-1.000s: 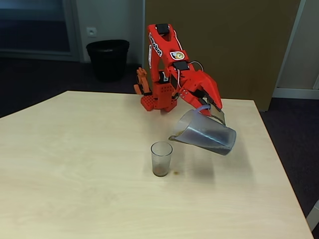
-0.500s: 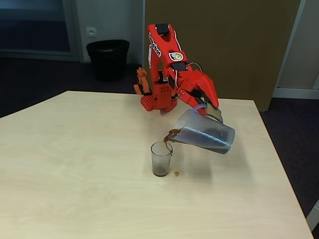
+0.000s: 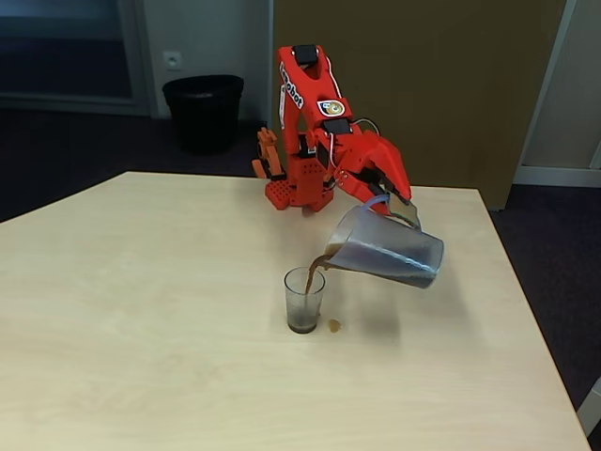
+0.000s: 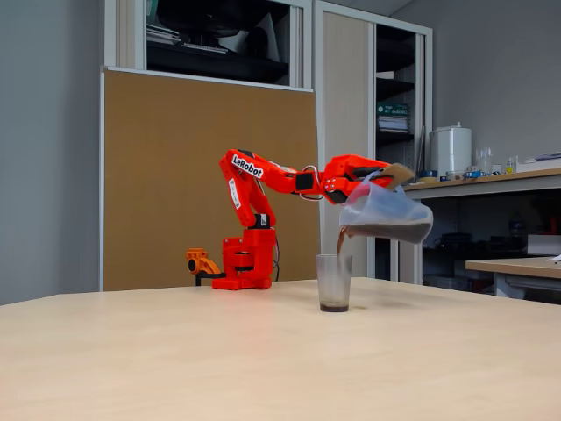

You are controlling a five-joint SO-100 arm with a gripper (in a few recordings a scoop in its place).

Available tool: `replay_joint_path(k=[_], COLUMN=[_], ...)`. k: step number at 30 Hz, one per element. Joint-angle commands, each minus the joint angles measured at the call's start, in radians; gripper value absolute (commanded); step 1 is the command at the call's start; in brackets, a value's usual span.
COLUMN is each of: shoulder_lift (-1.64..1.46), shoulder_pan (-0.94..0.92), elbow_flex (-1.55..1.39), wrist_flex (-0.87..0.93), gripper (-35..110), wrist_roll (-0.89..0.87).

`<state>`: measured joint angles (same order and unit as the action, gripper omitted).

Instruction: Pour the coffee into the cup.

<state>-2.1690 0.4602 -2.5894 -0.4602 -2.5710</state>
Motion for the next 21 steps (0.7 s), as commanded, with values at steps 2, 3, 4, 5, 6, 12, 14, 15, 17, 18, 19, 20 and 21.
replay_joint_path(k=[2,3,4,5,6,12,14,15,17,18,19,20,21], shoulder_lift=[-0.071,-0.075,-0.08,-0.083,-0.087,-0.107,-0.115,-0.118,-0.123,-0.126,-0.127,-0.129,-0.132], shoulder_pan=[-0.005,-0.006,-0.006,-0.008,-0.009,-0.014,-0.014,-0.015,-0.017,-0.017,-0.017,-0.018,-0.018], elbow_flex=[-0.012,-0.018,-0.025,-0.029,-0.035,-0.058,-0.064,-0.069,-0.075,-0.077,-0.08,-0.081,-0.081], wrist_flex=[-0.048,-0.052,-0.055,-0.058,-0.061,-0.075,-0.078,-0.081,-0.084,-0.086,-0.086,-0.087,-0.089], gripper=[0,0,0,0,0,0,0,0,0,0,0,0,0], wrist_roll=[-0.035,-0.038,-0.041,-0.043,-0.044,-0.061,-0.066,-0.067,-0.071,-0.074,-0.077,-0.08,-0.083])
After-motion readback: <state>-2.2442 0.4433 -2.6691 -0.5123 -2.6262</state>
